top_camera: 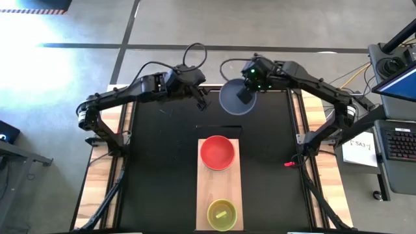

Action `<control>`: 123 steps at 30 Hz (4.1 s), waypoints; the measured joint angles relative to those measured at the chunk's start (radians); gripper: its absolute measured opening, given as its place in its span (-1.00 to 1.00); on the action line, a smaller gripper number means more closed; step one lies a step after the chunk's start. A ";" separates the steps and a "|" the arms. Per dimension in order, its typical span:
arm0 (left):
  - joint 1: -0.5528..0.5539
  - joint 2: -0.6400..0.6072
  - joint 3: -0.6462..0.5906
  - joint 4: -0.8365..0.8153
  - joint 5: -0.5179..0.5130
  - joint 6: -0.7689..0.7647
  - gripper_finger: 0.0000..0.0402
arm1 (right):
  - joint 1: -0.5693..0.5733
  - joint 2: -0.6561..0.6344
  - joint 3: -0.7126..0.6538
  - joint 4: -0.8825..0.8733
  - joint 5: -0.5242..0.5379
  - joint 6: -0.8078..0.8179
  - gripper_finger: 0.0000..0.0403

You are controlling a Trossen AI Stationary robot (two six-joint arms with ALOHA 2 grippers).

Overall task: Place and stack bowls onto a shelf
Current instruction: Stack the large gray bowl on top of the large green bowl on the shelf, then return to Home Position

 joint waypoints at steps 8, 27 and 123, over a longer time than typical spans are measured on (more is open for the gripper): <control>0.000 -0.008 0.000 -0.294 0.058 -0.072 -0.09 | 0.003 -0.076 0.000 -0.109 -0.286 0.132 -0.96; -0.114 -0.110 -0.014 -0.535 0.049 -0.202 -0.09 | 0.621 -0.003 -0.041 0.039 0.034 0.168 -0.96; -0.799 -1.117 -1.439 0.590 -0.581 -0.252 -0.09 | 0.429 -0.779 -1.203 0.901 -0.177 0.043 -0.25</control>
